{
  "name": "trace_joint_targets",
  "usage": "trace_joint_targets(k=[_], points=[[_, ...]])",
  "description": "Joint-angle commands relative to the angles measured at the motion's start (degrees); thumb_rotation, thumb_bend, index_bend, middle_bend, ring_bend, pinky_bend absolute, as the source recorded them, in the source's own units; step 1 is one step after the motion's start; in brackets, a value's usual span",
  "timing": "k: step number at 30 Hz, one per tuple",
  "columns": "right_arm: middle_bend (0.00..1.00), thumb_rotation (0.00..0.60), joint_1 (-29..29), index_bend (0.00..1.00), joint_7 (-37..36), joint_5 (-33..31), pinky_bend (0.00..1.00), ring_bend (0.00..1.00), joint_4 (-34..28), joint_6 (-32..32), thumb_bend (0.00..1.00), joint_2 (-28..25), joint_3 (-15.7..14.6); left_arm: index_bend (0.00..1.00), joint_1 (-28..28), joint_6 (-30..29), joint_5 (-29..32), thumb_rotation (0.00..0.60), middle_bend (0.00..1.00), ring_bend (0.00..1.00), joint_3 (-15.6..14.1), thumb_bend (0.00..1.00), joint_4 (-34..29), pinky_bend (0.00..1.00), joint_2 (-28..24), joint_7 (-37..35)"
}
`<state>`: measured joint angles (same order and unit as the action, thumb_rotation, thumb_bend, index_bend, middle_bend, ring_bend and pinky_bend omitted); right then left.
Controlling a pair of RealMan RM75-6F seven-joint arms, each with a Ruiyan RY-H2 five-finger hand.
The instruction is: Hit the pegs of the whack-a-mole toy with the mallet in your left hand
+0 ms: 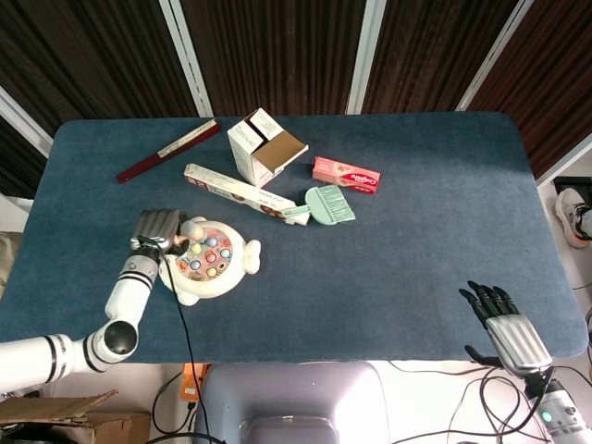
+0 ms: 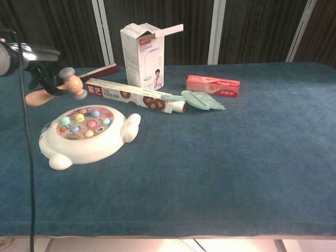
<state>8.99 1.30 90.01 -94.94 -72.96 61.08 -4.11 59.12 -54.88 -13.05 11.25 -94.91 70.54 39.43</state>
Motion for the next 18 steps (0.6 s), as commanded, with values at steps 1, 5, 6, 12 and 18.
trace_joint_targets(k=[1,5,6,12,18], points=[[0.0,0.6,0.0,0.0,0.2,0.0,0.0,0.0,-0.1,0.2,0.18,0.1,-0.1,0.69,-3.6,1.2,-3.4,0.6,0.63,0.45,-1.4,0.54,-1.4,0.71,-4.1,-3.8],[0.0,0.6,0.2,0.0,0.9,0.0,0.0,0.0,-0.2,0.6,0.18,0.4,-0.1,0.69,-8.0,6.7,-8.5,0.6,0.63,0.44,-1.2,0.53,-0.1,0.71,-7.3,-11.7],[0.0,0.6,0.2,0.0,0.9,0.0,0.0,0.0,-0.2,0.6,0.18,0.4,-0.1,0.69,-8.0,6.7,-8.5,0.6,0.63,0.44,-1.2,0.53,-0.1,0.71,-7.3,-11.7],[0.0,0.6,0.4,0.0,1.9,-0.1,0.0,0.0,-0.5,1.1,0.18,0.8,-0.1,0.69,-13.7,9.6,-21.3,0.6,0.63,0.44,-2.2,0.51,5.6,0.69,-7.2,-20.2],[0.0,0.6,0.6,0.0,3.6,0.0,0.0,0.0,-1.0,1.6,0.18,1.6,-0.3,0.69,-18.0,12.3,-33.3,0.6,0.62,0.44,-5.4,0.48,19.5,0.64,0.3,-27.8]])
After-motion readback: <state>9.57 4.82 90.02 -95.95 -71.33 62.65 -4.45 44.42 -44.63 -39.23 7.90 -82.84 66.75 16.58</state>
